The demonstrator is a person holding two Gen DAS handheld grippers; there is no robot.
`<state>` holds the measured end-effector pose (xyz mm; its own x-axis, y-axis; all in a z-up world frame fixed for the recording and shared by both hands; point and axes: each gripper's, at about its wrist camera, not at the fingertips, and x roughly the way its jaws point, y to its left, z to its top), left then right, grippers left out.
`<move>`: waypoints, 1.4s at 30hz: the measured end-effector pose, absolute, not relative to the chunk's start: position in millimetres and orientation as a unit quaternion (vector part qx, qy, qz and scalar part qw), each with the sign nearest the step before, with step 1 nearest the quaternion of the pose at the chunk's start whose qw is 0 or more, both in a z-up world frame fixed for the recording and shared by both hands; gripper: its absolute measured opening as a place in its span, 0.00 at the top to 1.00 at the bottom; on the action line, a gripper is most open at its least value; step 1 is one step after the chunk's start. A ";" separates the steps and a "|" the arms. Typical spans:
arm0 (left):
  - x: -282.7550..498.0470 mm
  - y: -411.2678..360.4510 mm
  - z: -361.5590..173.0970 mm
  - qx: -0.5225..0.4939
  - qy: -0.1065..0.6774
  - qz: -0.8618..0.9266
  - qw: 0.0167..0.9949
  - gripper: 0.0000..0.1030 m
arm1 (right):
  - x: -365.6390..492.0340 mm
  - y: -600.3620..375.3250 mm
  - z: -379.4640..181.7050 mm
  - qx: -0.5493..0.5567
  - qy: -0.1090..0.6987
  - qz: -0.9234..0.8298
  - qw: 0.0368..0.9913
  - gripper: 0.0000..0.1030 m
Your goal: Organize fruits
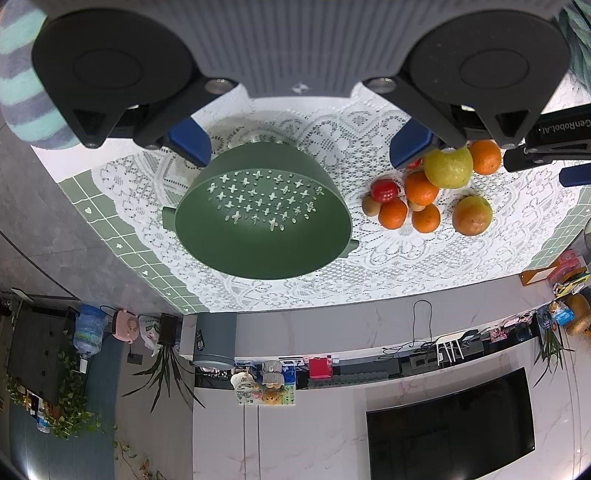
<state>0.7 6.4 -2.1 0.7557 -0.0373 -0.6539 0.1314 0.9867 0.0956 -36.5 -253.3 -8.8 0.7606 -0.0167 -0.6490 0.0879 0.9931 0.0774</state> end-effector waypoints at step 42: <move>3.1 10.9 -5.5 0.061 0.364 -0.046 0.928 0.06 | -31.5 -254.4 -18.6 0.071 0.375 -0.030 0.924 0.04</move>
